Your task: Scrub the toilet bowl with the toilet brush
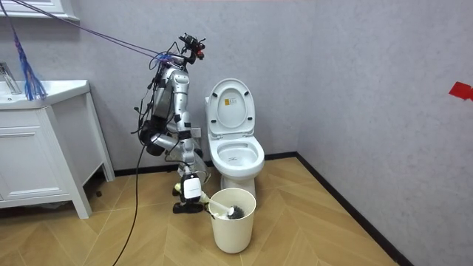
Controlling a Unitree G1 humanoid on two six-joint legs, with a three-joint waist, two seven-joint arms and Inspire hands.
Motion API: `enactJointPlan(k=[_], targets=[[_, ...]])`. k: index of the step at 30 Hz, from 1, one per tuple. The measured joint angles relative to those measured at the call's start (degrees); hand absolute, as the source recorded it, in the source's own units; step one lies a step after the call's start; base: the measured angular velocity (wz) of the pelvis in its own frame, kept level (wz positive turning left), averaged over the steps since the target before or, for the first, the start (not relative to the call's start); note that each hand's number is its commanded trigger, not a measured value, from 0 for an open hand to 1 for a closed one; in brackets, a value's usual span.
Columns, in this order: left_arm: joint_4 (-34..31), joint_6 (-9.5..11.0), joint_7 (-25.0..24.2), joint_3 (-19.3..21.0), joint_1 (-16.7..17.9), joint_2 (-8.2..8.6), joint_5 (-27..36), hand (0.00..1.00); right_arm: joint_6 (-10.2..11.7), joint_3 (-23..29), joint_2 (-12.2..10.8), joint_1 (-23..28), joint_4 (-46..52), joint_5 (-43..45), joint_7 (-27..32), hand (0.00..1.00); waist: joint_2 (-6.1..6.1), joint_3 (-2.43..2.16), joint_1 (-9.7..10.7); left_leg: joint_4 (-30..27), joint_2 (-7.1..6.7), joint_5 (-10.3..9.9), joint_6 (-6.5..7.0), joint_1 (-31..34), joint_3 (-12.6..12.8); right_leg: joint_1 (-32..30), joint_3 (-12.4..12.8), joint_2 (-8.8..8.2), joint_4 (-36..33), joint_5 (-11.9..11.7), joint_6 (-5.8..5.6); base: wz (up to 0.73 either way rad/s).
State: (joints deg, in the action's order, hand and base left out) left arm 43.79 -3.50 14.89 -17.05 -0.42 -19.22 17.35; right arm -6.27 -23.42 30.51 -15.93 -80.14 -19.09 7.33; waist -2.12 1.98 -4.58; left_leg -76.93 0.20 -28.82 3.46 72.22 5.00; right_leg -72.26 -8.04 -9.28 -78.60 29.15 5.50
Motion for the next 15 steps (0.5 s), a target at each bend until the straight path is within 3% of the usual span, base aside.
enactJointPlan(k=[6,9,12,15], targets=[[-0.05,0.72,0.67,-0.06,0.63,0.05,1.24,0.00,-0.02,0.69,-1.84,1.14,-0.15,-12.62,0.01,1.00,0.06,-0.02,0.03,5.72,0.35,0.96,0.11,-6.28,0.55,6.03,-0.06,0.61,5.81,-1.51,-0.83,-0.05],[-0.10,1.27,0.83,0.35,0.97,0.05,1.22,0.00,0.01,4.98,-3.62,1.59,-0.02,-17.58,0.08,1.00,0.34,0.03,0.86,10.48,0.23,2.52,0.50,-10.36,0.63,10.14,-0.44,0.85,10.56,-3.22,-1.07,-0.03],[-0.07,2.07,1.10,0.49,1.20,0.37,1.11,0.00,-0.55,7.41,-5.33,1.47,1.31,-23.31,0.15,1.00,0.87,-0.07,1.16,14.86,0.57,3.63,0.46,-14.12,0.49,14.26,-0.73,2.37,16.08,-5.06,-1.55,-0.16],[-0.11,3.61,1.39,0.51,1.47,0.45,1.12,0.00,-0.57,9.65,-7.20,2.58,2.50,-26.83,0.33,1.00,2.07,-0.18,2.14,20.08,0.51,5.49,0.80,-17.78,0.54,17.99,-1.36,2.42,21.10,-6.70,-1.95,0.04]])
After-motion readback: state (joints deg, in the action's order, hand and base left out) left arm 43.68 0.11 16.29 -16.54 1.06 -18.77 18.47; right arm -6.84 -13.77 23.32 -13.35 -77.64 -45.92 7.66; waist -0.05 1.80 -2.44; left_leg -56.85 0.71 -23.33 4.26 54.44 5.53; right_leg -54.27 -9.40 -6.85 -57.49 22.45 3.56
